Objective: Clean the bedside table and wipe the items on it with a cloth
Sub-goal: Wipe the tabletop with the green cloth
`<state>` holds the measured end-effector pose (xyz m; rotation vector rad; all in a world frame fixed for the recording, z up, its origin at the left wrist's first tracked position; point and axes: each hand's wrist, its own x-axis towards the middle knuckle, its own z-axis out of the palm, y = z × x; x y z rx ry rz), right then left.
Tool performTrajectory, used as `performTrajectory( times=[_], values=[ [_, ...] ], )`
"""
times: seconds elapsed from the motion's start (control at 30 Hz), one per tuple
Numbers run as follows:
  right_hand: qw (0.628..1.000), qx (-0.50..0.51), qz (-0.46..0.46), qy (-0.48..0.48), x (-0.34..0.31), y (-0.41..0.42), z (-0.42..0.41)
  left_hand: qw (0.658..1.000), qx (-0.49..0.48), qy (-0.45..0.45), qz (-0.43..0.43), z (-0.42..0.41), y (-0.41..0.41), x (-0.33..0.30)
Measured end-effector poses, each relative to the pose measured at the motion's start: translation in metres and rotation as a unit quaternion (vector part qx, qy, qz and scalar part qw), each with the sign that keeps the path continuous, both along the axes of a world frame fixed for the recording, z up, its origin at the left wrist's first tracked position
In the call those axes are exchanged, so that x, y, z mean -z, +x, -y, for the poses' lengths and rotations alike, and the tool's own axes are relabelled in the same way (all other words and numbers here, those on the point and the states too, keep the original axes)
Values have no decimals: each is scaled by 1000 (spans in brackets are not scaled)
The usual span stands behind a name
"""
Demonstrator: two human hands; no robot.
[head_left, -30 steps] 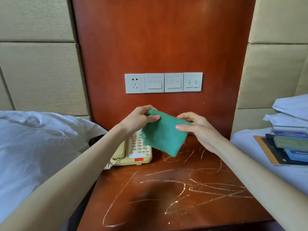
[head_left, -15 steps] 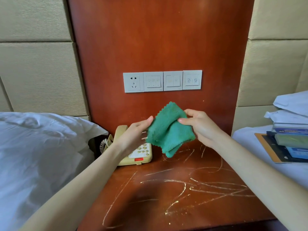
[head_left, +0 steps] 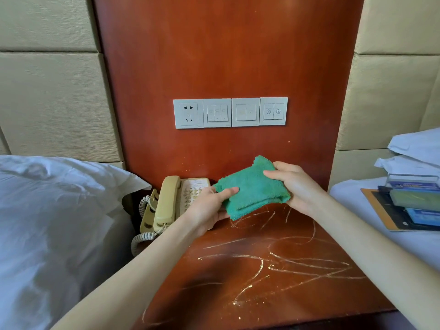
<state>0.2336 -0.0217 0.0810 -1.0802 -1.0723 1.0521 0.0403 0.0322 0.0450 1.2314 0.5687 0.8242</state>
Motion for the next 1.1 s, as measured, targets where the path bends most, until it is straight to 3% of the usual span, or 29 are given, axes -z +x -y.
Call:
performTrajectory(
  times=[0.13,0.27,0.37,0.63,0.83,1.0,1.1],
  values=[
    [997,-59,46,-5,6,8,5,999,-31,37,20,-2,-3,0],
    [994,-96,-48,2,7,15,6,992,-4,88,91,-7,-8,-4],
    [993,-83,-86,-20,12,16,7,988,19,131,74,-7,-12,-4],
    [994,-108,-5,-31,22,21,18,993,36,111,7,0,-15,0],
    [967,-175,160,-96,25,19,34,990,39,132,29,9,1,13],
    [981,-85,173,26,36,15,45,993,40,50,102,13,16,18],
    [986,-78,132,67,42,17,49,996,38,68,45,25,29,21]
  ],
)
